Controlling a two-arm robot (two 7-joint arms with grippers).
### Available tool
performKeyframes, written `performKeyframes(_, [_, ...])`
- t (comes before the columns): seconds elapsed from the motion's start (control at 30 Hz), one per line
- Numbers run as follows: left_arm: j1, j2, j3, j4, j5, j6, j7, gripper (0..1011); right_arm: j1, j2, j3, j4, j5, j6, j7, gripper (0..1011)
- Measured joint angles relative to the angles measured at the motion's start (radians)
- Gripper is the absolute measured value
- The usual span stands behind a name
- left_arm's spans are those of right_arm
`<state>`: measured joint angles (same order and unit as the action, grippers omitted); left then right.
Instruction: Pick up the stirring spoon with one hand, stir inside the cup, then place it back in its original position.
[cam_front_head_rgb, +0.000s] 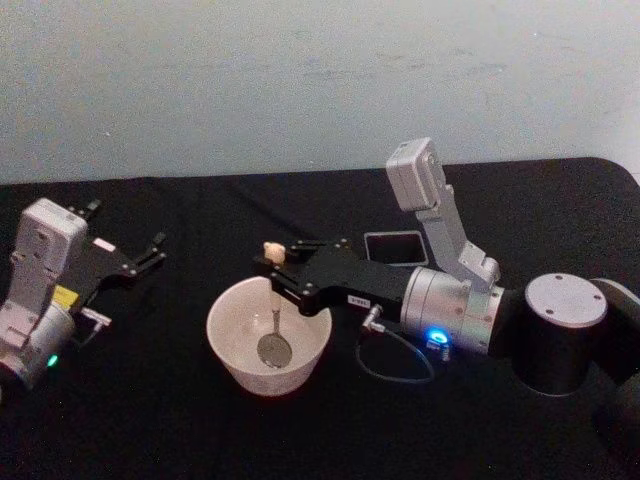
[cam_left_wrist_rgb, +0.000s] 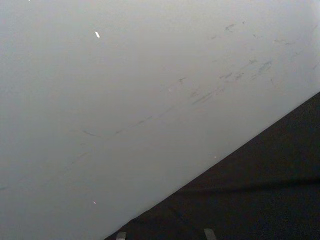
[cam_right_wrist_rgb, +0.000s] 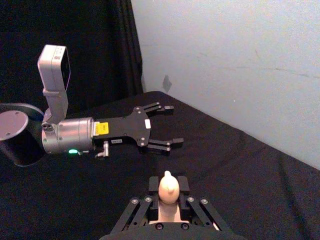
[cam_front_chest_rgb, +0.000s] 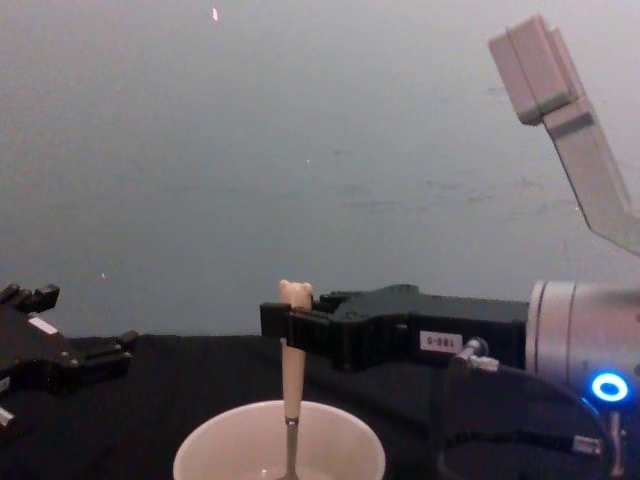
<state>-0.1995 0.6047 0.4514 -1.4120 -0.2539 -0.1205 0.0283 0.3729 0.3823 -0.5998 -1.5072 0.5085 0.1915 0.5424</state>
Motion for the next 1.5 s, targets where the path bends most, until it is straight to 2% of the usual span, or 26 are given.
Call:
performKeyframes(0.7, [0.000,0.000,0.000,0.000,0.000,0.000,0.000,1001,0.006,-0.010,0.010,-0.008,0.037,0.008,-0.057,215])
performKeyframes(1.03, [0.000,0.000,0.000,0.000,0.000,0.000,0.000,1001,0.001,-0.013,0.045,-0.036,0.065,0.032,-0.109,215])
performKeyframes(1.5, [0.000,0.000,0.000,0.000,0.000,0.000,0.000,1001,-0.003,-0.007,0.106,-0.118,0.100,0.096,-0.214,215])
